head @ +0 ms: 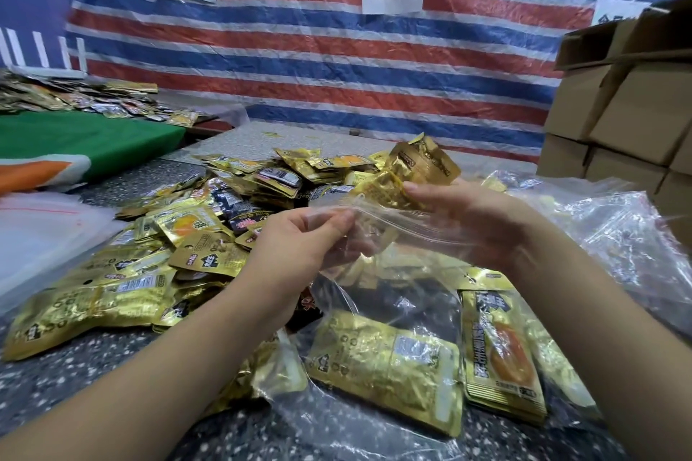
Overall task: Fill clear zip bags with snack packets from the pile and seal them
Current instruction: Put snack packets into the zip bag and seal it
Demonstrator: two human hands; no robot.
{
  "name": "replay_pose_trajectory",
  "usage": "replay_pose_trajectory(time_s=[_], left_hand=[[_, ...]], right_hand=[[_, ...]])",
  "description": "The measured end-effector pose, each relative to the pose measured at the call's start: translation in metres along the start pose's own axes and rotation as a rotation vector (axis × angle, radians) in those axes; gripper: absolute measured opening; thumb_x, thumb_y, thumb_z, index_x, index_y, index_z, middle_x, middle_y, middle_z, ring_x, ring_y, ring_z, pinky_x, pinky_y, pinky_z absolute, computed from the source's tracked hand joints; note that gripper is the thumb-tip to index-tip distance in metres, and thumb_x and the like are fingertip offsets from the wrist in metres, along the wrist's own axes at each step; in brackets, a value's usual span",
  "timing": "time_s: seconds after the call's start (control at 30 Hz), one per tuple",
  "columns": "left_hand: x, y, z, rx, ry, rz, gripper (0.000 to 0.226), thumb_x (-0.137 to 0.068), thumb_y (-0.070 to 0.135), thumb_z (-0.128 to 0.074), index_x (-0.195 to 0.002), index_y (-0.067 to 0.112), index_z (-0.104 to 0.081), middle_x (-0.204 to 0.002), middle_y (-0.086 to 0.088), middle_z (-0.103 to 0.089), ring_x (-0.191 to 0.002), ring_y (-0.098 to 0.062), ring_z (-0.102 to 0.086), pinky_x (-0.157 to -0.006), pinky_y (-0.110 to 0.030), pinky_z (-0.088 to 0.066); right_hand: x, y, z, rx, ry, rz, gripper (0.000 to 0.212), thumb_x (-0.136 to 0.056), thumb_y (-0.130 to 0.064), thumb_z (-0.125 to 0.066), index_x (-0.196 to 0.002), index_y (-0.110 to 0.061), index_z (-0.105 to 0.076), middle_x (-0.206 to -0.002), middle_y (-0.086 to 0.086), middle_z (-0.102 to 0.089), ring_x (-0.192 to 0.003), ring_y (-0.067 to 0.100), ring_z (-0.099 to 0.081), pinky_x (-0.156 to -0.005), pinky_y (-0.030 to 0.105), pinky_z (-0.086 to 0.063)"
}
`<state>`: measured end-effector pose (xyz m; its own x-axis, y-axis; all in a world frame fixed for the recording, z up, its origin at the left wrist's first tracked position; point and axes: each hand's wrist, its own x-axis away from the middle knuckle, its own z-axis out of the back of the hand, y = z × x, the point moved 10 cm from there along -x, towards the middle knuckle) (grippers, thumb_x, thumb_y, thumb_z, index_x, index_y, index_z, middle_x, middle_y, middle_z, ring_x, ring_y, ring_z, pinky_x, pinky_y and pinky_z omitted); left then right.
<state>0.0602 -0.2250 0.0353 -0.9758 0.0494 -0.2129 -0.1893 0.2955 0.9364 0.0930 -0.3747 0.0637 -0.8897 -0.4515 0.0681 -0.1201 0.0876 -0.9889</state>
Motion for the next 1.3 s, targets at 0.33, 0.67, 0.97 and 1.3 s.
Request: replay_pose_trajectory(time_s=[0.33, 0.67, 0.97, 1.3], left_hand=[[-0.002, -0.001, 0.003, -0.001, 0.016, -0.024, 0.021, -0.067, 0.020, -0.074, -0.081, 0.005, -0.073, -0.077, -0.014, -0.075, -0.070, -0.021, -0.074, -0.061, -0.022, -0.058], [-0.001, 0.003, 0.002, 0.023, 0.010, -0.061, 0.017, -0.065, 0.024, -0.075, -0.074, 0.010, -0.077, -0.076, -0.011, -0.074, -0.070, -0.021, -0.074, -0.060, -0.020, -0.057], [0.002, 0.004, -0.005, -0.075, -0.016, -0.086, 0.027, -0.074, 0.029, -0.069, -0.084, 0.004, -0.074, -0.078, -0.010, -0.075, -0.074, -0.022, -0.075, -0.065, -0.023, -0.059], [0.003, 0.004, -0.007, -0.068, -0.013, -0.086, 0.029, -0.076, 0.033, -0.065, -0.079, 0.006, -0.075, -0.082, -0.015, -0.075, -0.070, -0.024, -0.074, -0.061, -0.024, -0.058]], right_hand=[[0.031, -0.071, 0.049, -0.090, 0.397, 0.427, 0.012, -0.093, -0.007, -0.060, -0.105, -0.006, -0.061, -0.088, 0.007, -0.073, -0.079, 0.018, -0.074, -0.068, 0.031, -0.060], [0.052, -0.099, 0.005, 0.578, 0.186, 0.592, 0.035, -0.078, -0.020, -0.069, -0.109, -0.005, -0.065, -0.099, 0.011, -0.075, -0.094, 0.028, -0.073, -0.078, 0.042, -0.061], [0.044, -0.070, -0.013, 1.124, 0.101, 0.394, 0.016, -0.088, -0.028, -0.068, -0.100, -0.030, -0.058, -0.095, -0.014, -0.072, -0.092, 0.006, -0.069, -0.083, 0.043, -0.058], [0.044, -0.061, -0.029, 1.037, 0.047, 0.373, 0.014, -0.093, -0.009, -0.063, -0.104, -0.016, -0.059, -0.094, -0.010, -0.075, -0.084, 0.009, -0.073, -0.065, 0.027, -0.060]])
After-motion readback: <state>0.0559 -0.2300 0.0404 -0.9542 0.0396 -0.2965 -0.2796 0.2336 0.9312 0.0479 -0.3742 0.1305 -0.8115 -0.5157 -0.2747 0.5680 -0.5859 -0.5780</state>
